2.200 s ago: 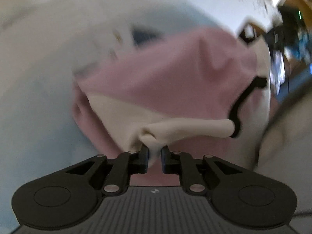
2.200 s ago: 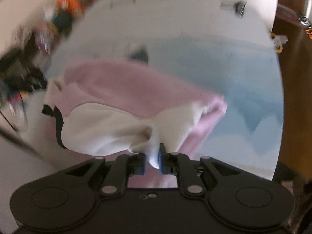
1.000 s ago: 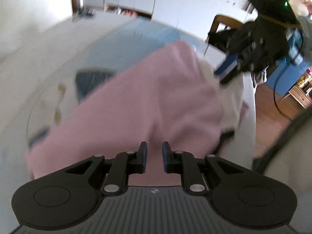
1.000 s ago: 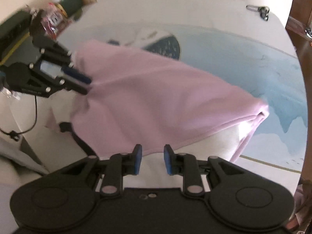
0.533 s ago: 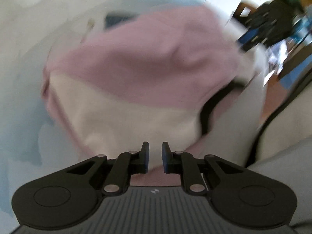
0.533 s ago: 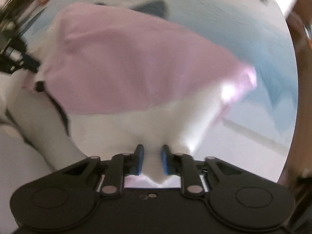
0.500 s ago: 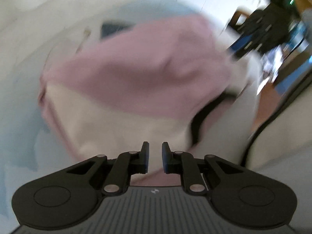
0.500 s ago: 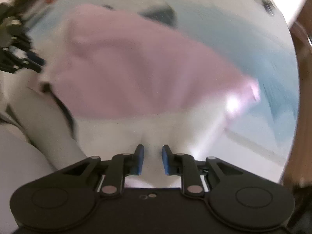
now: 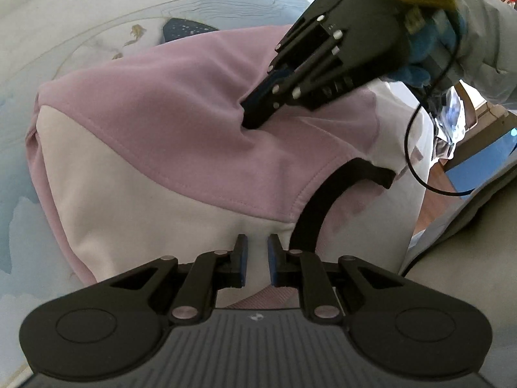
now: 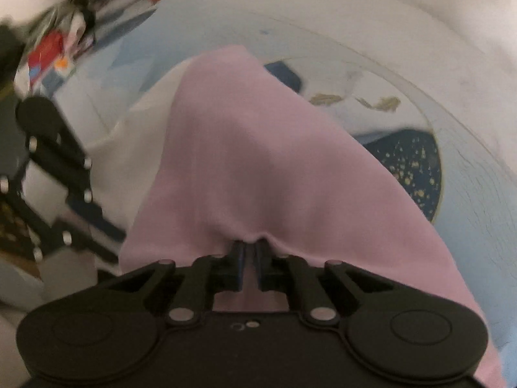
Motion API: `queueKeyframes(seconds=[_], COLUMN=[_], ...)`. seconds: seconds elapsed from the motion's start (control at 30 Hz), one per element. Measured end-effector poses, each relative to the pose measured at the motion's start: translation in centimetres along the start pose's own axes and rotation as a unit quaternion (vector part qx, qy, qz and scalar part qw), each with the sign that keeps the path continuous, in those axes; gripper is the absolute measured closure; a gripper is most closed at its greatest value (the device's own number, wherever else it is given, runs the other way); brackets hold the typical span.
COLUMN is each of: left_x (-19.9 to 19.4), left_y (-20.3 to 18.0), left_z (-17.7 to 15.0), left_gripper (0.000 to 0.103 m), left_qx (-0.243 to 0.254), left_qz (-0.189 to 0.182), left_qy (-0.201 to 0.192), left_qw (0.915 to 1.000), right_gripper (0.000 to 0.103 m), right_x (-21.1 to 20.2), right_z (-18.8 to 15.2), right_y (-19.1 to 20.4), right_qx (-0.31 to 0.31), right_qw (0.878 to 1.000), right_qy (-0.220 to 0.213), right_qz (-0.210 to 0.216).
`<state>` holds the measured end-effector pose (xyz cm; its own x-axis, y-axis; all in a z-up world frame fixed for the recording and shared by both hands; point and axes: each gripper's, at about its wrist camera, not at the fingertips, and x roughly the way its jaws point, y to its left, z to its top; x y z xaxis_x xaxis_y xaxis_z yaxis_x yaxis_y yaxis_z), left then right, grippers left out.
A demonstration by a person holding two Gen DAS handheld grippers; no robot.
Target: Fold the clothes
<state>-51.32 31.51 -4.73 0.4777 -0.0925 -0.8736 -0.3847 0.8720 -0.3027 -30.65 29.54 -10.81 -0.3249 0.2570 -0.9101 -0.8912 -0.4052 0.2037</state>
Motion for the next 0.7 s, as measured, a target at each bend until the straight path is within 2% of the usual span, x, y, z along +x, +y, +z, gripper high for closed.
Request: queueKeyframes(seconds=[0.03, 0.4, 0.5, 0.6, 0.7], left_x=[0.0, 0.0, -0.5, -2.6, -5.3], left_y=[0.0, 1.1, 0.8, 1.0, 1.7], left_z=[0.0, -0.1, -0.3, -0.8, -1.4], left_gripper=[0.09, 0.09, 0.09, 0.089, 0.082], left_qx=[-0.002, -0.036, -0.046, -0.067, -0.102], left_qz=[-0.002, -0.019, -0.007, 0.0, 0.025], left_qy=[0.0, -0.007, -0.008, -0.037, -0.074], left_qw=[1.0, 0.9992, 0.9989, 0.9971, 0.9917], right_gripper=[0.0, 0.0, 0.0, 0.0, 0.0], right_x=[0.1, -0.3, -0.4, -1.9, 0.1], right_z=[0.2, -4.3, -3.7, -3.8, -4.8], right_y=[-0.8, 3.4, 3.0, 4.4, 4.2], right_qx=[0.018, -0.069, -0.052, -0.083, -0.081], right_qw=[1.0, 0.997, 0.997, 0.994, 0.994], right_qy=[0.003, 0.029, 0.051, 0.043, 0.061], right_qz=[0.015, 0.022, 0.034, 0.056, 0.04])
